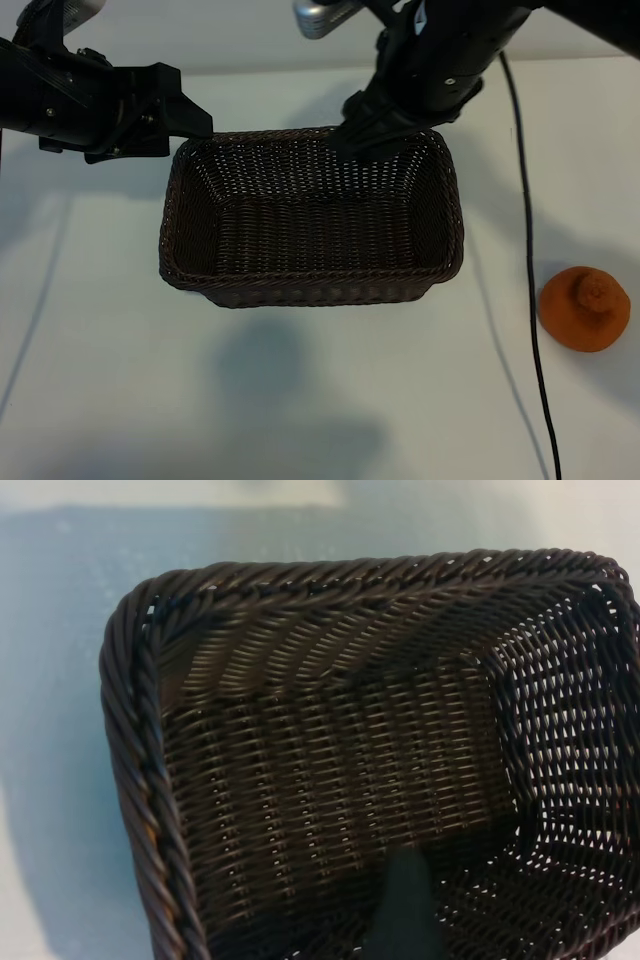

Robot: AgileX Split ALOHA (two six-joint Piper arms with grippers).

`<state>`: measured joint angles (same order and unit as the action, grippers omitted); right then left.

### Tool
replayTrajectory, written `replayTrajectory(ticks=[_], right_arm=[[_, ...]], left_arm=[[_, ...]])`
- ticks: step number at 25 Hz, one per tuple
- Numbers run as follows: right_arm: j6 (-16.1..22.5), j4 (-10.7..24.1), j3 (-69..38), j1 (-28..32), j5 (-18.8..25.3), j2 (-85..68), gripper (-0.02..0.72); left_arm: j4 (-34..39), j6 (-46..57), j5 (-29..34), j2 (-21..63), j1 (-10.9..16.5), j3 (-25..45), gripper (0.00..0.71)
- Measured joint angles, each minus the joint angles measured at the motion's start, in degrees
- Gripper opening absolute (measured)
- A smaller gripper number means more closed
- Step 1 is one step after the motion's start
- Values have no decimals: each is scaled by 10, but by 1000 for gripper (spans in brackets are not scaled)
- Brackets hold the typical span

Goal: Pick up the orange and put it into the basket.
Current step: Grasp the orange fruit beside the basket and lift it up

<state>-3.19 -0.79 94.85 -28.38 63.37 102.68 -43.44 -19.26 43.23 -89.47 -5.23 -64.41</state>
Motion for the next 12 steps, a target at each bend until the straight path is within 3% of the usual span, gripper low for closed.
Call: replayTrajectory(ticks=[12], right_arm=[[25, 33, 0, 110, 61, 0, 591]], left_arm=[[1, -12, -1, 0, 0, 0, 592]])
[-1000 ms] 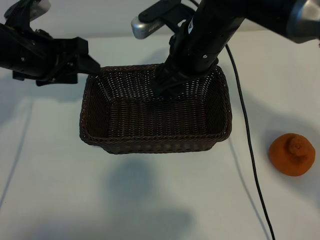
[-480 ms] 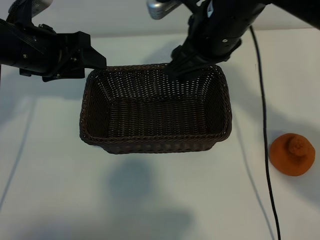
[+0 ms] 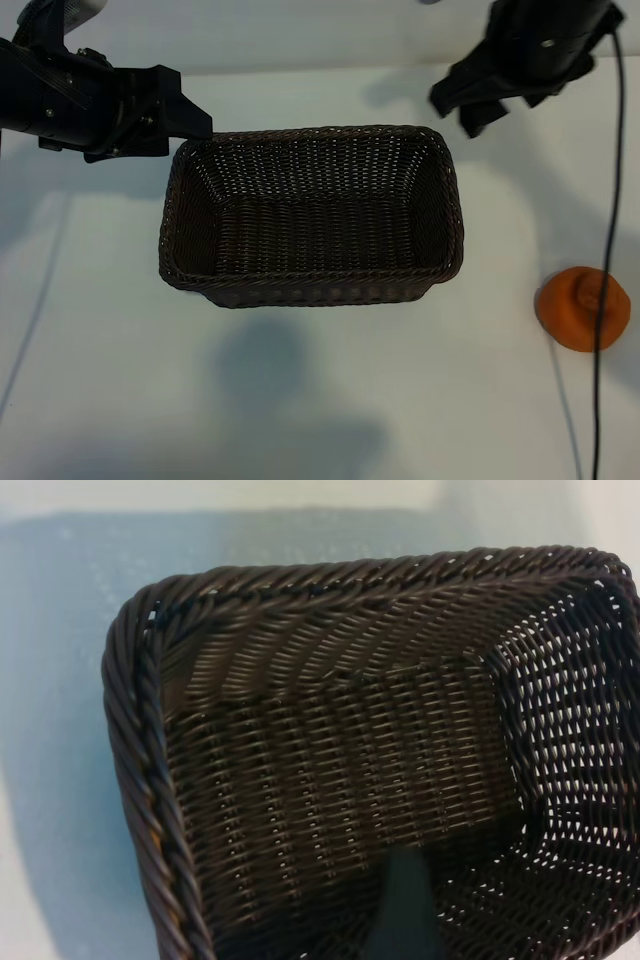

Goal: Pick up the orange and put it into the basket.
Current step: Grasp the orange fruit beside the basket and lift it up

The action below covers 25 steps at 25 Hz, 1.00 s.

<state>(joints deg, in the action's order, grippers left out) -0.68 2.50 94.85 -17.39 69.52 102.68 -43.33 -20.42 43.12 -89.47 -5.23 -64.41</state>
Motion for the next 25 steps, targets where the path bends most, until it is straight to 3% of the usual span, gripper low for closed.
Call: replayTrajectory(ticks=[8, 13, 17, 21, 25], right_arm=[[0, 4, -78, 11, 1, -35, 556], [17, 32, -167, 11, -15, -85, 554], [43, 66, -242, 11, -63, -129, 554], [67, 72, -314, 11, -127, -150, 554], [115, 99, -394, 11, -195, -151, 554]], left_arm=[[0, -2, -5, 0, 0, 0, 592], [0, -5, -13, 0, 0, 0, 592], [0, -5, -17, 0, 0, 0, 592], [0, -5, -18, 0, 0, 0, 592], [0, -5, -18, 0, 0, 0, 592]])
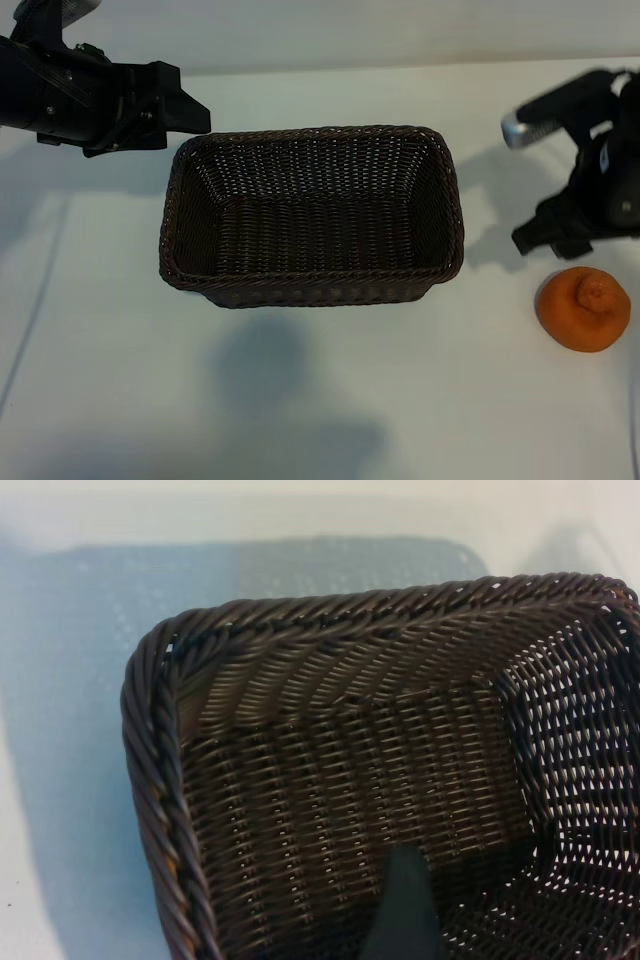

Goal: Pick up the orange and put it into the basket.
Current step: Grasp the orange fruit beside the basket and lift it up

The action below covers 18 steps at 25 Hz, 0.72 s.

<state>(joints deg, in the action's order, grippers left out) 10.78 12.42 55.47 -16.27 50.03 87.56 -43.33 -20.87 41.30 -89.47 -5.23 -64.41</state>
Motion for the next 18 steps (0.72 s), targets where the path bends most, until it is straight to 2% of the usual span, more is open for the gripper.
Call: replayTrajectory(ticks=[3, 7, 11, 16, 18], right_arm=[[44, 26, -39, 2, -35, 0, 554], [84, 37, -70, 27, -60, 0, 554], [92, 30, -81, 50, -93, 0, 553], [81, -15, -102, 50, -106, 0, 553], [76, -22, -110, 50, -108, 0, 553]], left_arm=[[0, 0, 0, 0, 0, 0, 592], [0, 0, 0, 0, 0, 0, 592], [0, 0, 0, 0, 0, 0, 592], [0, 0, 0, 0, 0, 0, 592], [0, -3, 0, 0, 0, 0, 591]])
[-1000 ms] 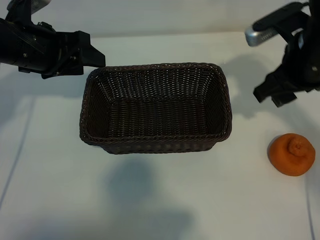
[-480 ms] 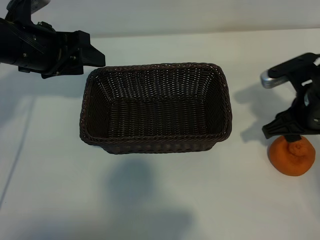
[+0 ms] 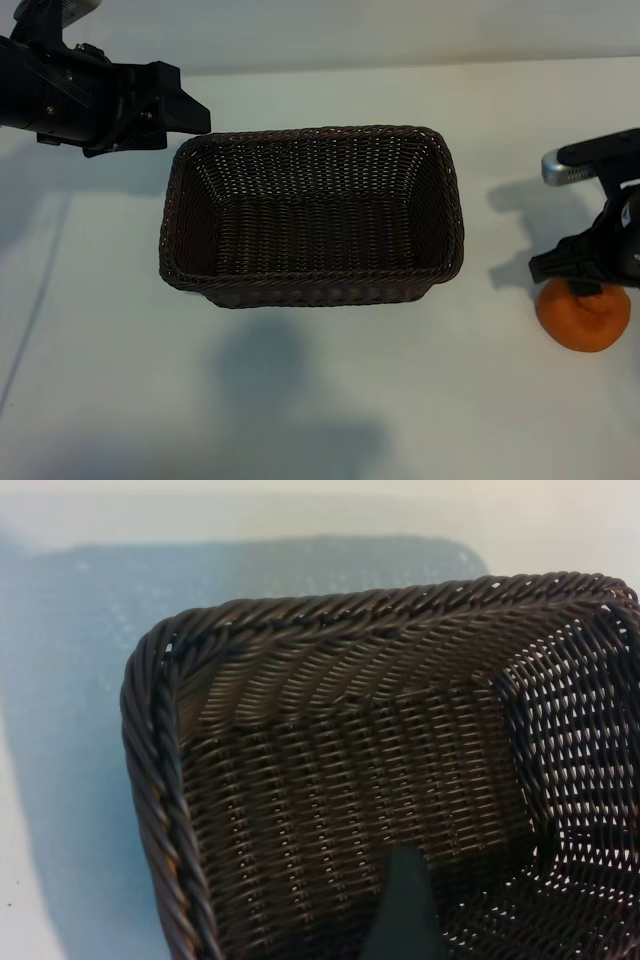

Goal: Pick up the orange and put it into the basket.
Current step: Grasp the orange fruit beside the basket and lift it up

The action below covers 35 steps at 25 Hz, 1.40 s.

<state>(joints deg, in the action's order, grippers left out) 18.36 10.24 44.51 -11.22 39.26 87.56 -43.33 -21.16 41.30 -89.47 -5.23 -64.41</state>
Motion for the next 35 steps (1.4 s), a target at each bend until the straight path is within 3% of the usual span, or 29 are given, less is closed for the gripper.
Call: replayTrajectory(ticks=[8, 21, 23, 29, 35], right_arm=[[-5, -15, -5, 0, -32, 0, 553], [-9, -15, -5, 0, -43, 58, 538], [-9, -15, -5, 0, -43, 59, 488], [-10, -15, -5, 0, -41, 59, 104], [-10, -15, -5, 0, -37, 59, 87]], left_arm=[[0, -10, 1, 0, 0, 0, 590], [0, -10, 1, 0, 0, 0, 590], [0, -10, 1, 0, 0, 0, 590], [0, -10, 1, 0, 0, 0, 590], [0, -10, 1, 0, 0, 0, 590]])
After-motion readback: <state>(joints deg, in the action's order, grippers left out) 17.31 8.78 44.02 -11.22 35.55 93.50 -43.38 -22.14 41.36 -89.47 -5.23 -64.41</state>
